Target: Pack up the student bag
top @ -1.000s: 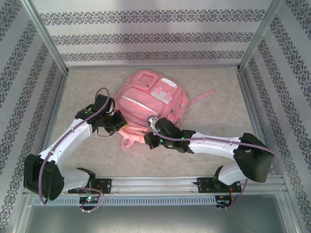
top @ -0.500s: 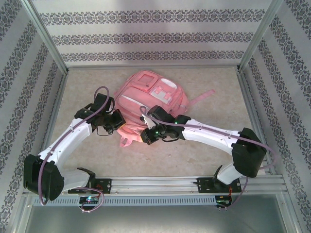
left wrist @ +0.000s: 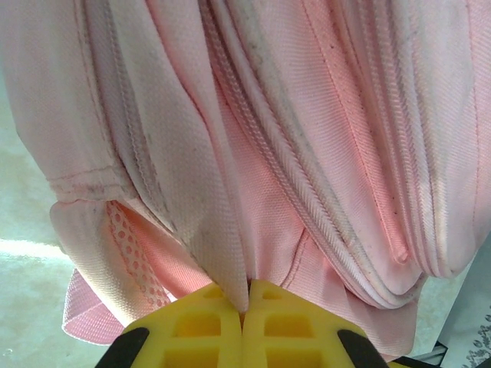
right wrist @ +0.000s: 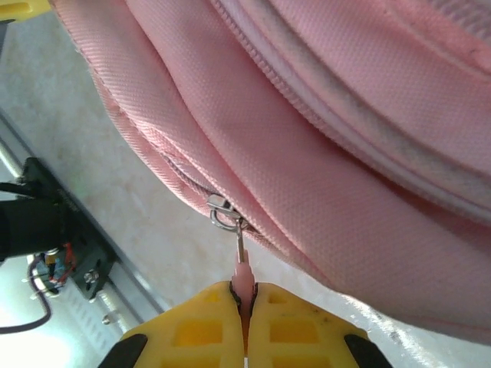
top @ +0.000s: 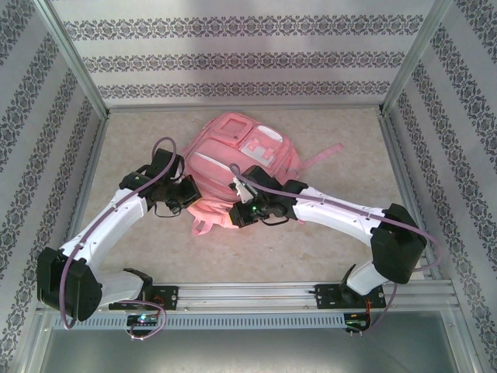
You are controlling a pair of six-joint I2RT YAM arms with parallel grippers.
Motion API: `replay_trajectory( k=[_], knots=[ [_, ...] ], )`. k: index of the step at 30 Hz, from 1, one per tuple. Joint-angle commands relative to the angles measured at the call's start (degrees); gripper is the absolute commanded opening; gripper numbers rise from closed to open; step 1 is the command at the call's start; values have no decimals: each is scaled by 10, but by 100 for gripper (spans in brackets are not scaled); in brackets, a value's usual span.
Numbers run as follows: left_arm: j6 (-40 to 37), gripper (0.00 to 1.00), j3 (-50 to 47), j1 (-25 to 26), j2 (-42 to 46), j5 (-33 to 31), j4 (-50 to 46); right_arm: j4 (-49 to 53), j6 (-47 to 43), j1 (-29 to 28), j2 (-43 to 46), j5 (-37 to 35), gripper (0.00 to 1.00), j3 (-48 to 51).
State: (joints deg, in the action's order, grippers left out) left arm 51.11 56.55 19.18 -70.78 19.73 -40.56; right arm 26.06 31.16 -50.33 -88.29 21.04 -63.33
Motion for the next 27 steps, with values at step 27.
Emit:
replay_trajectory(
  k=[27],
  knots=[
    [-18,0,-3,22,-5,-60,25,51,59,23,-29,108,17,-36]
  ],
)
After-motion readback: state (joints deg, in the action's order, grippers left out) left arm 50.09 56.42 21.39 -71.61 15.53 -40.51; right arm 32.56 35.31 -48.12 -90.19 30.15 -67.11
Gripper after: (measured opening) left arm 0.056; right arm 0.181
